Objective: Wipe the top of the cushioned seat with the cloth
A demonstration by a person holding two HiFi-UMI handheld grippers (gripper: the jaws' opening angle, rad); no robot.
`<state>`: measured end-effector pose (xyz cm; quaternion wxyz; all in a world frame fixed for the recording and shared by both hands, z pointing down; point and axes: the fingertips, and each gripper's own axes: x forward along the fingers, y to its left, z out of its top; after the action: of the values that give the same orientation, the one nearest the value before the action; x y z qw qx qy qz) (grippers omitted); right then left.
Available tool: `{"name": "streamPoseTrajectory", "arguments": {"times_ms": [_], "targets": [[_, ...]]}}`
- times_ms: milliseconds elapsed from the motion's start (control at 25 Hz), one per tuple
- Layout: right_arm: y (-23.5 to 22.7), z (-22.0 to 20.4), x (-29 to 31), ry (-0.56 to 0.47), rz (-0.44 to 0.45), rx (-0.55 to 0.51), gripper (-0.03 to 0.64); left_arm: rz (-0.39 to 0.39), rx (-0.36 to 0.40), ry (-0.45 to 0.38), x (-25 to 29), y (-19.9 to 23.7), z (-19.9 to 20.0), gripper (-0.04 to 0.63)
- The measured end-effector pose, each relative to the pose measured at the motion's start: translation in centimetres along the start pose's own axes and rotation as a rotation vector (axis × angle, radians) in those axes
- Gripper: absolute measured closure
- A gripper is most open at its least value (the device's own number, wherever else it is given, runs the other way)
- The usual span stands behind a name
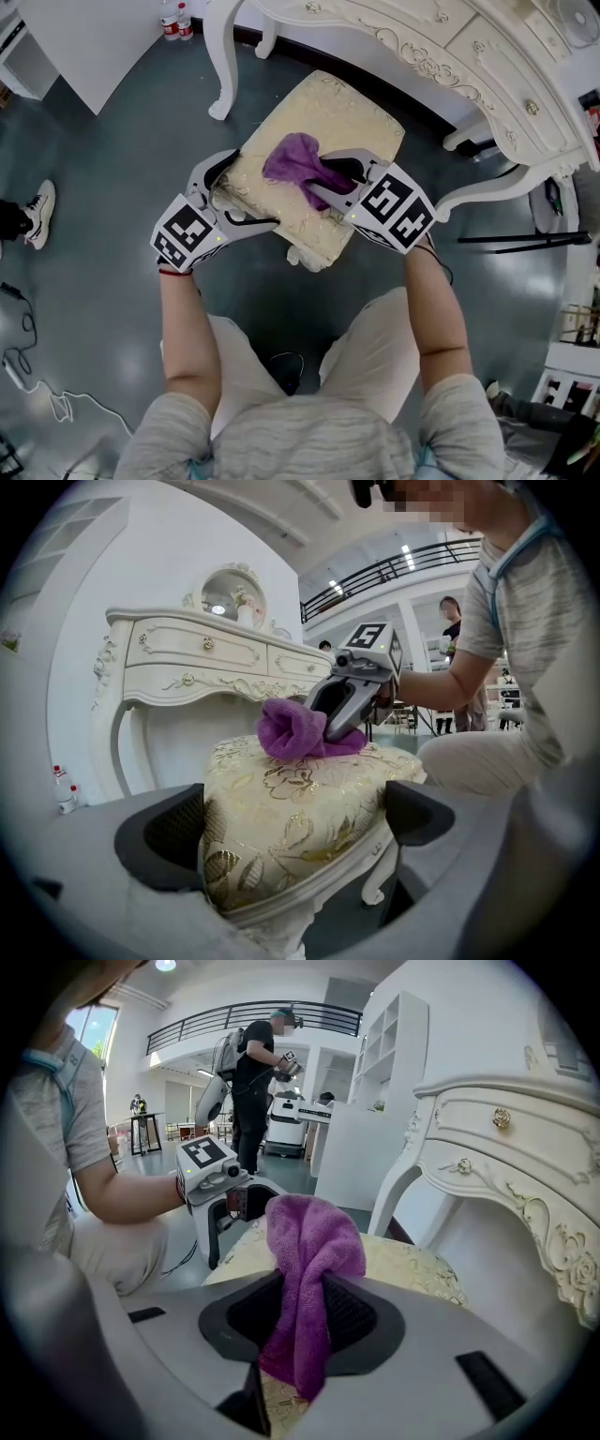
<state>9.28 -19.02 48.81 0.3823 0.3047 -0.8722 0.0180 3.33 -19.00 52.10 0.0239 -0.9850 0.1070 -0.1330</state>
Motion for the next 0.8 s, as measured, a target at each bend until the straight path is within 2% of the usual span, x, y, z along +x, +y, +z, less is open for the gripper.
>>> {"name": "streamPoseTrajectory", "arguments": {"times_ms": [800], "targets": [[-5.1,-1.5,-0.2,0.036,-0.085,0.013,0.497,-0.001,-0.001,0.0,0.0,0.0,0.0,0.003]]}}
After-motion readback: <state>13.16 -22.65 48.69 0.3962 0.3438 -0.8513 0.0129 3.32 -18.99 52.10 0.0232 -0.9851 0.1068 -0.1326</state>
